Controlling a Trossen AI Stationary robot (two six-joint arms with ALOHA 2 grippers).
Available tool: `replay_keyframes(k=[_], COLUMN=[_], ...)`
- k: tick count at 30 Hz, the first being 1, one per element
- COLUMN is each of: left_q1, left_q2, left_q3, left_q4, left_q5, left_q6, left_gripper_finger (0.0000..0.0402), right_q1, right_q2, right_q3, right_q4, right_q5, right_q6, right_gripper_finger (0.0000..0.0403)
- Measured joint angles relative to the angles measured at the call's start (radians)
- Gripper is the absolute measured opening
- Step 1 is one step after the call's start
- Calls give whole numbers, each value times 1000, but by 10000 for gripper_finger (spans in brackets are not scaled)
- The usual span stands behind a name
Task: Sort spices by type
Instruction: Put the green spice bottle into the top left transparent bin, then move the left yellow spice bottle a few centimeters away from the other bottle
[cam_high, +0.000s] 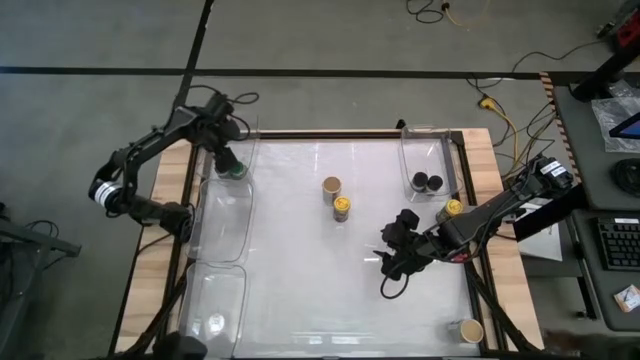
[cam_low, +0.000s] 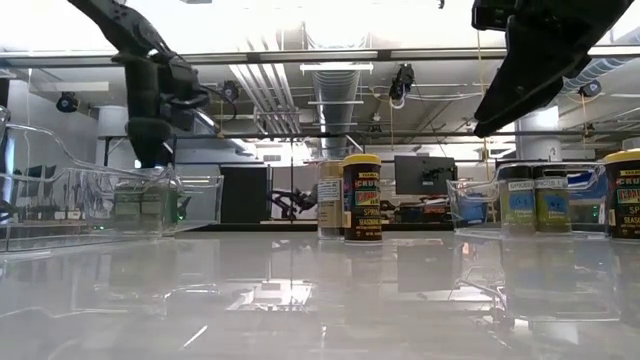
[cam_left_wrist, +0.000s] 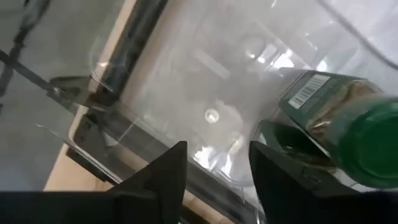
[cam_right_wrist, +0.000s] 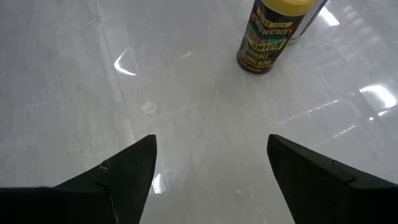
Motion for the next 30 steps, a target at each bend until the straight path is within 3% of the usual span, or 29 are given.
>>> replay_keyframes(k=[17,26,30], left_q1=[-5,-5,-5], left_q2=[15,15,11], left_q3=[-1,-1,26], left_q4=[-62,-46,-39], left_q5=[55,54,2], left_q6=[-17,-6,1], left_gripper_finger=[141,141,141], right_q1=[-3,-3,-6], right_q2=[0,0,0], right_q3=[-1,-1,-1], right_q4=[0,0,0], right_q5=[1,2,3], right_q6=[-19,-19,-37], right_gripper_finger=[303,299,292])
